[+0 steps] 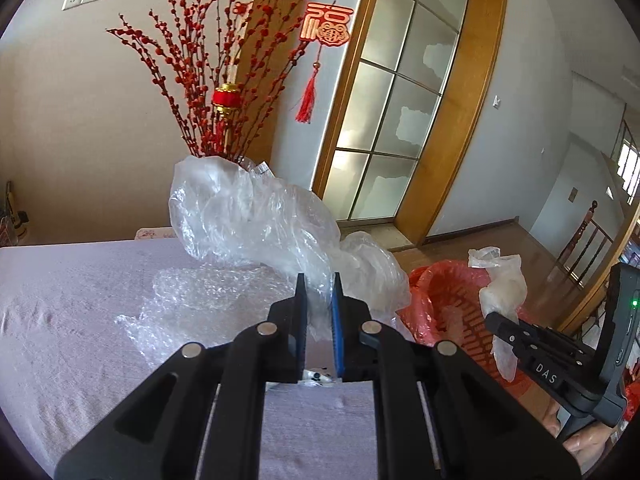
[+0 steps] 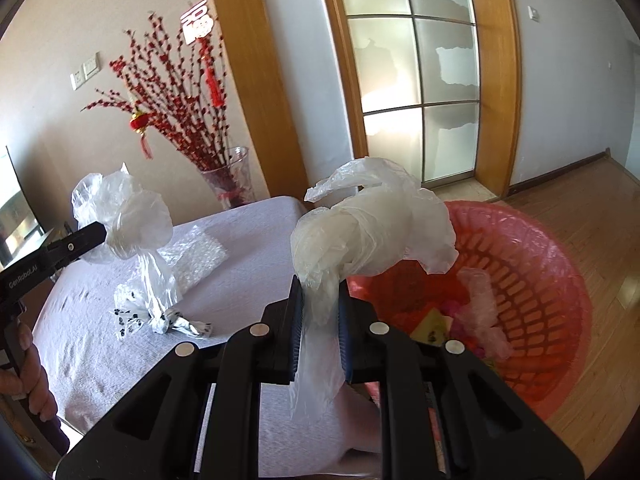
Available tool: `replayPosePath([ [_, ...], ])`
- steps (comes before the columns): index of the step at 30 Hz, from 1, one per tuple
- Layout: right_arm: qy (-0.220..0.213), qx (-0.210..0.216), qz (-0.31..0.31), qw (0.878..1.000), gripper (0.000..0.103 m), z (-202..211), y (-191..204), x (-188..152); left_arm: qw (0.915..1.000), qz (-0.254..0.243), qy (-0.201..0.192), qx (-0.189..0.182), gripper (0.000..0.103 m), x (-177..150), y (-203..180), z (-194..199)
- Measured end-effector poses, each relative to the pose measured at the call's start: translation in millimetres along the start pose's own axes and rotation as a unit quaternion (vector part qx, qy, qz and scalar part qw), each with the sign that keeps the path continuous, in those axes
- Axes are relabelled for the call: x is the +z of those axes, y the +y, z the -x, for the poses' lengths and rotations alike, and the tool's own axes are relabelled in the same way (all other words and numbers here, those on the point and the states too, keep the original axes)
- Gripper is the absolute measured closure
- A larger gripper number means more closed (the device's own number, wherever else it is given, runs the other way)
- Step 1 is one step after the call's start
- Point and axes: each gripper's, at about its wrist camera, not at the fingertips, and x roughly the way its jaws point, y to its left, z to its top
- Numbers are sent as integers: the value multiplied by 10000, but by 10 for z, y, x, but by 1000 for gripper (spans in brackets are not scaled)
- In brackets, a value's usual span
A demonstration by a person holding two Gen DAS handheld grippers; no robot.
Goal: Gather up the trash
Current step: 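Carry bubble wrap and white bag over the basket and open both tools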
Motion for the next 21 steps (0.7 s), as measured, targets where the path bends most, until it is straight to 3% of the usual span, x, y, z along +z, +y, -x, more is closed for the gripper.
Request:
replayPosePath([
  [21, -323, -627, -587, 9958, 87, 354, -857, 28, 9930, -502, 381, -1003, 91, -197, -1116, -454],
])
